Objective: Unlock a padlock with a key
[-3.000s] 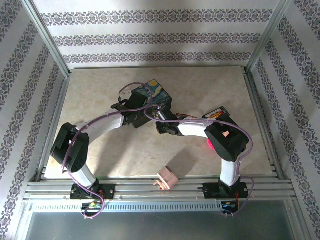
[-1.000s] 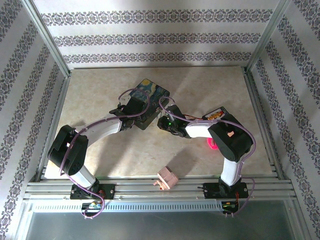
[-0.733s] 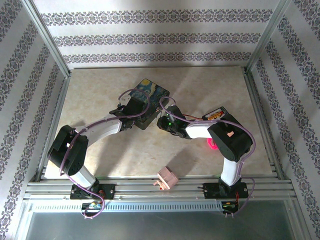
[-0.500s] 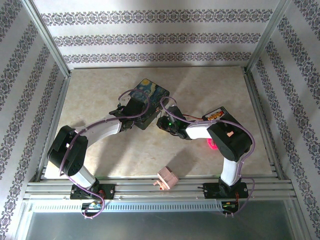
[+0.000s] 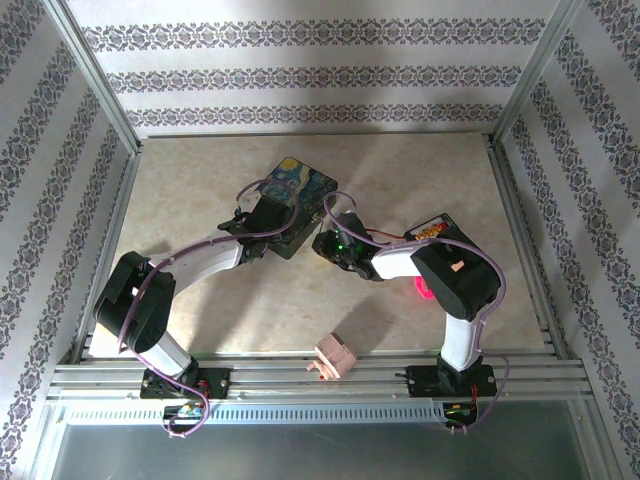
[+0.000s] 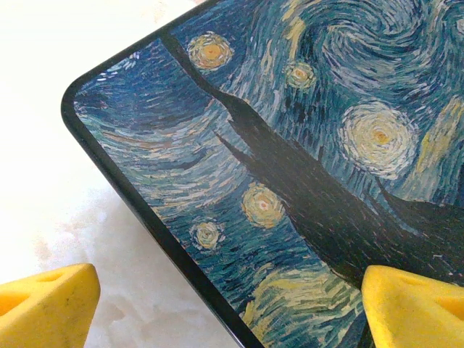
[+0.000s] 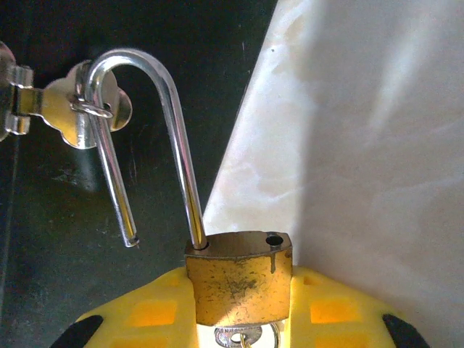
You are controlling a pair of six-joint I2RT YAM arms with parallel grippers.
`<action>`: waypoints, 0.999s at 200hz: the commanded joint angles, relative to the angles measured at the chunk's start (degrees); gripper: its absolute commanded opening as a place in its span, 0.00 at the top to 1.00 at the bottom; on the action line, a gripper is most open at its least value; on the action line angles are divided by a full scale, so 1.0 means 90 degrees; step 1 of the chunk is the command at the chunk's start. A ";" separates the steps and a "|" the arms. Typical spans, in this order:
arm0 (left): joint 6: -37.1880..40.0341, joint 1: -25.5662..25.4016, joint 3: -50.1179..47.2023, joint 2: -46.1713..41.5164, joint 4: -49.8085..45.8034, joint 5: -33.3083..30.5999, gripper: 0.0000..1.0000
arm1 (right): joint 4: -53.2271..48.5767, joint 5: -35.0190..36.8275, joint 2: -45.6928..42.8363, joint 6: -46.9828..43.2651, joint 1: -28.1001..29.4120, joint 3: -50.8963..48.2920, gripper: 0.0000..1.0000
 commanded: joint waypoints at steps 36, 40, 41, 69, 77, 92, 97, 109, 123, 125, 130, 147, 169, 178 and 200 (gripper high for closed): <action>0.0069 0.0000 -0.0229 -0.0076 -0.0574 -0.0084 0.08 | 0.0611 0.0336 0.0154 0.0351 -0.0212 -0.0095 1.00; 0.0065 -0.0002 -0.0236 -0.0076 -0.0576 -0.0087 0.08 | 0.0626 0.0341 0.0155 0.0354 -0.0215 -0.0106 1.00; 0.0060 -0.0001 -0.0236 -0.0081 -0.0577 -0.0089 0.08 | 0.0625 0.0341 0.0155 0.0354 -0.0214 -0.0105 1.00; 0.0046 -0.0002 -0.0256 -0.0062 -0.0567 -0.0077 0.07 | 0.0802 0.0313 0.0150 0.0466 -0.0242 -0.0171 1.00; 0.0050 -0.0001 -0.0256 -0.0054 -0.0567 -0.0070 0.07 | 0.0842 0.0303 0.0153 0.0507 -0.0247 -0.0183 1.00; 0.0045 -0.0002 -0.0256 -0.0037 -0.0557 -0.0053 0.06 | 0.0938 0.0288 0.0155 0.0562 -0.0251 -0.0220 1.00; 0.0046 0.0008 -0.0256 -0.0037 -0.0555 -0.0048 0.06 | 0.0968 0.0283 0.0153 0.0578 -0.0260 -0.0233 1.00; 0.0045 0.0009 -0.0256 -0.0037 -0.0557 -0.0035 0.06 | 0.1009 0.0283 0.0155 0.0596 -0.0253 -0.0241 1.00; 0.0057 0.0010 -0.0261 -0.0037 -0.0547 -0.0033 0.05 | 0.1015 0.0291 0.0154 0.0599 -0.0266 -0.0246 1.00; 0.0055 0.0010 -0.0257 -0.0037 -0.0547 -0.0033 0.05 | 0.1015 0.0292 0.0150 0.0606 -0.0267 -0.0250 1.00; 0.0054 0.0010 -0.0262 -0.0025 -0.0555 -0.0039 0.05 | 0.1014 0.0302 0.0152 0.0618 -0.0266 -0.0251 1.00; 0.0074 0.0016 -0.0265 -0.0026 -0.0565 -0.0043 0.04 | 0.1024 0.0322 0.0155 0.0618 -0.0272 -0.0251 1.00; 0.0103 0.0029 -0.0257 -0.0032 -0.0624 -0.0061 0.02 | 0.1034 0.0368 0.0158 0.0633 -0.0285 -0.0268 1.00; 0.0104 0.0029 -0.0262 -0.0046 -0.0635 -0.0072 0.02 | 0.1043 0.0389 0.0162 0.0638 -0.0280 -0.0279 1.00; 0.0104 0.0025 -0.0298 -0.0084 -0.0616 -0.0062 0.01 | 0.1119 0.0418 0.0199 0.0695 -0.0292 -0.0319 1.00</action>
